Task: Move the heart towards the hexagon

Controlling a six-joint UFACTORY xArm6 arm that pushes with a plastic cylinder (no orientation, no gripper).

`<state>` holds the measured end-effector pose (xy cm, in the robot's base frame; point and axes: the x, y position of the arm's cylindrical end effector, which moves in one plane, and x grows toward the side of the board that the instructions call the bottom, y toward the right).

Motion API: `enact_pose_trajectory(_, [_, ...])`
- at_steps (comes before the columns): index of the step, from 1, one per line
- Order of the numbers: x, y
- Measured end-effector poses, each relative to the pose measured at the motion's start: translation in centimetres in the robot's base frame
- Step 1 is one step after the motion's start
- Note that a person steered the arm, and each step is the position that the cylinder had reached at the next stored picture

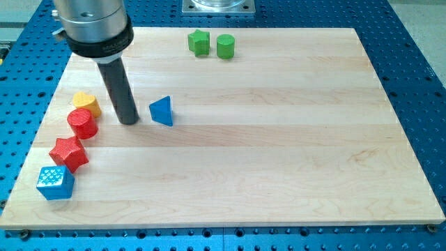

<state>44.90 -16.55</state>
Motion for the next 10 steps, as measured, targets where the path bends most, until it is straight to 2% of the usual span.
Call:
enact_pose_trajectory(1, [1.8, -2.4])
enact_pose_trajectory(3, [1.8, -4.7])
enact_pose_trajectory(7, [2.7, -4.7])
enact_pose_trajectory(9, [-4.3, -4.7])
enact_pose_trajectory(10, [-0.3, -5.8])
